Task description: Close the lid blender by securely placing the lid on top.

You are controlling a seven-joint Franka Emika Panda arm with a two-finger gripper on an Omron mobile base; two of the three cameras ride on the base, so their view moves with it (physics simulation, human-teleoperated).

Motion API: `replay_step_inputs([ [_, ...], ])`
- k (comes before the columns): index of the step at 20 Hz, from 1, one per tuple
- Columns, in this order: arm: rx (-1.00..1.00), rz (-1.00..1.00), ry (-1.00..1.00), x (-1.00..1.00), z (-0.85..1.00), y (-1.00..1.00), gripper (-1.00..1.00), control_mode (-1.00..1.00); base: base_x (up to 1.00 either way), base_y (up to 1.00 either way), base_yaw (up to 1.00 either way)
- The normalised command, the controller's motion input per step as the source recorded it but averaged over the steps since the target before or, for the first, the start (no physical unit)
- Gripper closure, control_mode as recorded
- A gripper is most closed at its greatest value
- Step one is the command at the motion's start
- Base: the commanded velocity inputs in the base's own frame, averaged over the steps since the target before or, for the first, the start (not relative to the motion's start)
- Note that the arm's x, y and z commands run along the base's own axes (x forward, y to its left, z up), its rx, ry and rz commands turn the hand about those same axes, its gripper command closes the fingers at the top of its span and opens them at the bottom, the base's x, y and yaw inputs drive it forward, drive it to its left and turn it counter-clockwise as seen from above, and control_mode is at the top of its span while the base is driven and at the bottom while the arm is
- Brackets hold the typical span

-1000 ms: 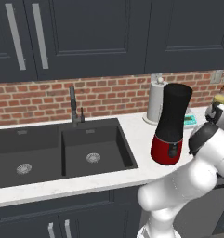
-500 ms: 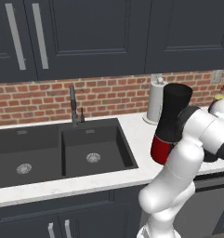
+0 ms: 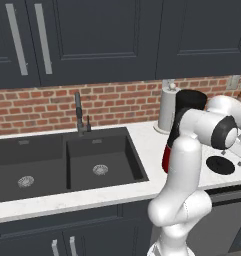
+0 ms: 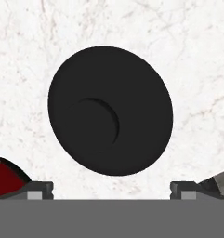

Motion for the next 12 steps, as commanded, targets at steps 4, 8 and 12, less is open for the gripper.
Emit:
replay_step_inputs([
  [4,0.00,0.00,0.00,0.00,-0.14,0.12,-1.00,-1.00,0.00,0.00,0.00],
  [8,0.00,0.00,0.00,0.00,-0.05,0.09,-1.00,-1.00,0.00,0.00,0.00],
  [12,0.00,0.00,0.00,0.00,-0.14,0.11,-1.00,-1.00,0.00,0.00,0.00],
])
